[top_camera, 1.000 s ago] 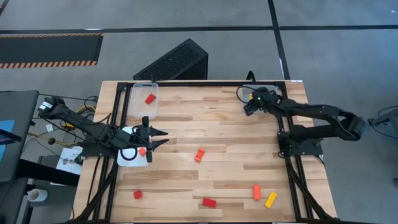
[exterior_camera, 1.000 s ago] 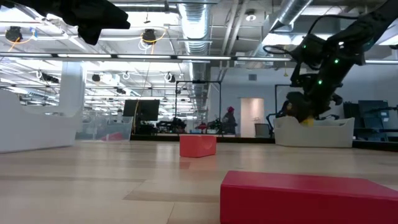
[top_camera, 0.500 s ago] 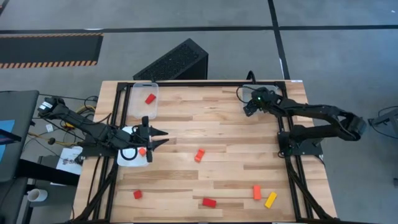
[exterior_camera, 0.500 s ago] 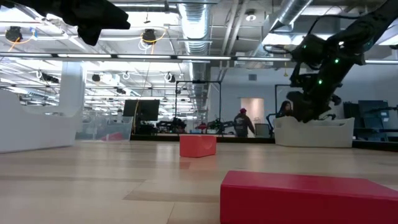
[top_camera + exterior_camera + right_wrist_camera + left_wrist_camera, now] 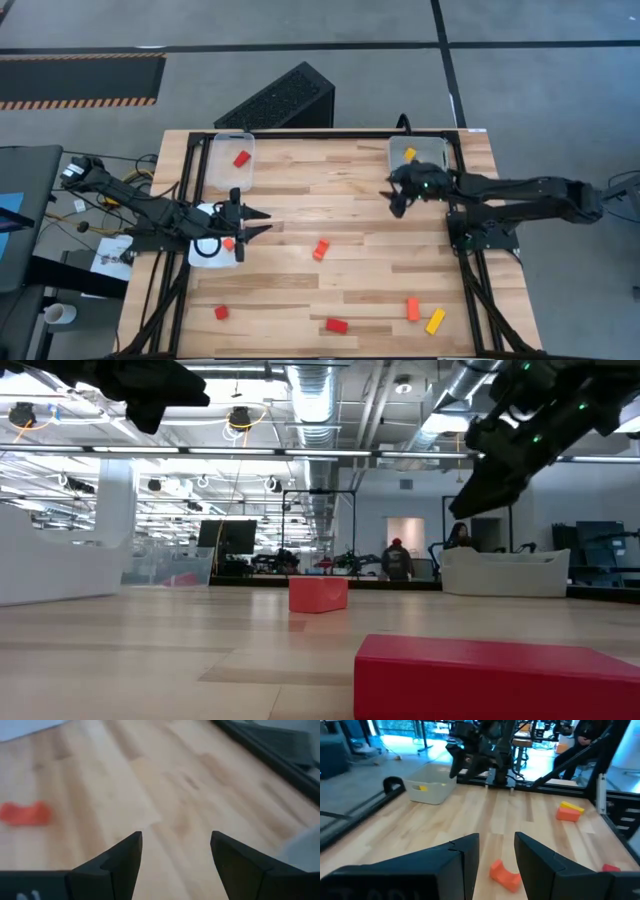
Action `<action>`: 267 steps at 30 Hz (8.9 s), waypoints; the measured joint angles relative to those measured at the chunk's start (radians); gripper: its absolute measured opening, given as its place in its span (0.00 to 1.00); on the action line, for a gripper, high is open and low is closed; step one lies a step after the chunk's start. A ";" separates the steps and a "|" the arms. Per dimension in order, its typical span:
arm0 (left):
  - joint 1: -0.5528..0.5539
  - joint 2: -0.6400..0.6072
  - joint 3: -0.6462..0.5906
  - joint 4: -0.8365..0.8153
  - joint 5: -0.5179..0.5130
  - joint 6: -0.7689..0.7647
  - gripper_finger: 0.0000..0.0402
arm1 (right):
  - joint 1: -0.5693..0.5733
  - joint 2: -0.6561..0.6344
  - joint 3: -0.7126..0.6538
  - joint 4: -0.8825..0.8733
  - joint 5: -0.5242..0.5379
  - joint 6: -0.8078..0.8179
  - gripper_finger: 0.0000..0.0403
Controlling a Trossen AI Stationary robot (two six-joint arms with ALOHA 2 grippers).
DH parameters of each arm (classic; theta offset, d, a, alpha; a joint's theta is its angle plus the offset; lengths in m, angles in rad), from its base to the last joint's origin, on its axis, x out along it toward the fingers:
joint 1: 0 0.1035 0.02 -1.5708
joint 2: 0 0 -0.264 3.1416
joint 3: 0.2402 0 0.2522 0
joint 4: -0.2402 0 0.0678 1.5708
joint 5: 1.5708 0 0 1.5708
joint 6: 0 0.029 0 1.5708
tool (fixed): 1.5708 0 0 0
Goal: Sort & place blocks by color
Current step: Put the top orange block into the white bin, then put the left red block into the transparent bin
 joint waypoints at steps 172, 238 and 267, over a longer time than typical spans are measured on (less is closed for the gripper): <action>0.105 0.668 -0.031 1.269 0.220 0.163 0.42 | 0.652 0.048 0.246 -0.539 -0.177 0.829 0.65; 0.070 0.667 -0.032 1.186 0.299 0.032 0.42 | 0.948 0.716 0.572 -0.438 -0.072 1.418 0.63; 0.070 0.667 -0.032 1.183 0.300 0.027 0.42 | 1.079 0.636 0.693 -0.835 -0.051 1.505 0.56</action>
